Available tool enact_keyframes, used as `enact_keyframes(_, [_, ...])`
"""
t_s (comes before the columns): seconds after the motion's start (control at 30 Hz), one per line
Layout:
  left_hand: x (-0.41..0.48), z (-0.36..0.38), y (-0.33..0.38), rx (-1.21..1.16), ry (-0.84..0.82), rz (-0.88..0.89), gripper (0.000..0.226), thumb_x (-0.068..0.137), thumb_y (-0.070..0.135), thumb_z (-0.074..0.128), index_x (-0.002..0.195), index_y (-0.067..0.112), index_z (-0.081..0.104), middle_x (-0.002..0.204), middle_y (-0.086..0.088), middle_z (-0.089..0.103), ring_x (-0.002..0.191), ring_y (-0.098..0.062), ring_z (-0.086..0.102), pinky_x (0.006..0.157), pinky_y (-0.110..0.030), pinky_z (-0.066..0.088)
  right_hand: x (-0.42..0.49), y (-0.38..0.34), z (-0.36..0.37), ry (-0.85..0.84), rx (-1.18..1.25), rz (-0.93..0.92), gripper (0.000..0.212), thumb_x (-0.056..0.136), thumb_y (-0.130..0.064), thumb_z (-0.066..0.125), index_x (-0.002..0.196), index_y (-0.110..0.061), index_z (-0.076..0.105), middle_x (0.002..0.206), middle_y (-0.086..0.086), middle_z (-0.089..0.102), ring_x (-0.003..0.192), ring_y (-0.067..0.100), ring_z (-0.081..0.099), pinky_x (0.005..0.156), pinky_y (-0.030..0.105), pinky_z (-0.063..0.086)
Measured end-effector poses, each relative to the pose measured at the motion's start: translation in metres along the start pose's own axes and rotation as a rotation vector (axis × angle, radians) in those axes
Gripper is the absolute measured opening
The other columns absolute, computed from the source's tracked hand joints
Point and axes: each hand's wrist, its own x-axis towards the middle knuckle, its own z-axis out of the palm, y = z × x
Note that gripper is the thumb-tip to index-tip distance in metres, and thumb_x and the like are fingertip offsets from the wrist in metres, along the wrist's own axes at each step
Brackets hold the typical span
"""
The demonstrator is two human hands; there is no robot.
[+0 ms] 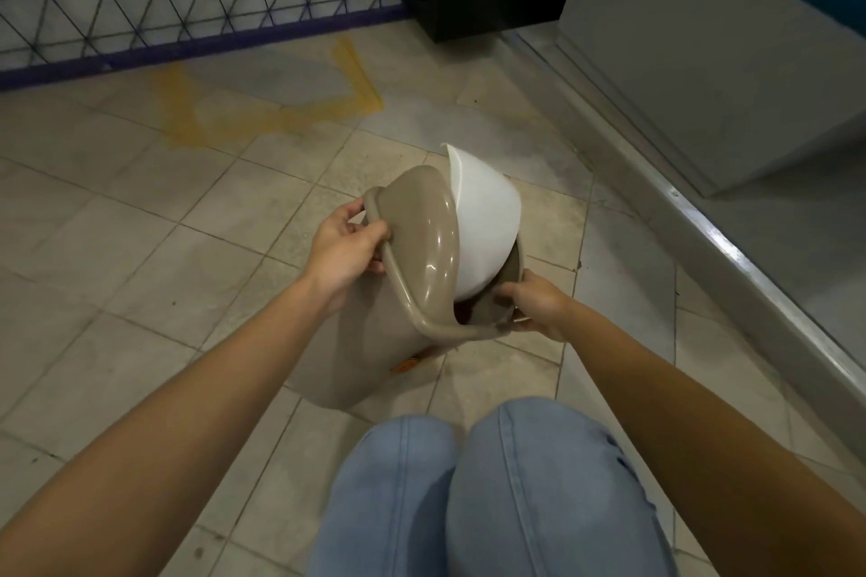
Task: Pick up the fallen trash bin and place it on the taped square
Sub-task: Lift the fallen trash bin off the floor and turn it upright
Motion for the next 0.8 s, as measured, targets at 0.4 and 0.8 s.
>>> enact_keyframes(0.4, [-0.005,-0.031,0.000,0.197,0.170,0.061,0.042,0.087,0.026,0.052,0.127,0.016,0.056,0.078,0.002,0.064,0.067,-0.013,0.059,0.070,-0.033,0.049,-0.019,-0.023,0.014,-0.075,-0.088,-0.094,0.040,0.083,-0.018,0.053,0.121,-0.013,0.041,0.105,0.008,0.059,0.091,0.022,0.060,0.075,0.034,0.054])
enact_keyframes(0.8, [-0.023,-0.082,-0.027,0.065,0.343,-0.047,0.035,0.092,0.027,0.035,0.079,0.009,0.063,0.079,-0.011,0.062,0.080,-0.025,0.054,0.071,-0.036,0.043,-0.039,-0.068,0.040,-0.141,-0.235,-0.249,0.095,0.060,-0.024,0.084,0.138,-0.009,0.032,0.107,0.008,0.060,0.097,0.022,0.062,0.076,0.034,0.056])
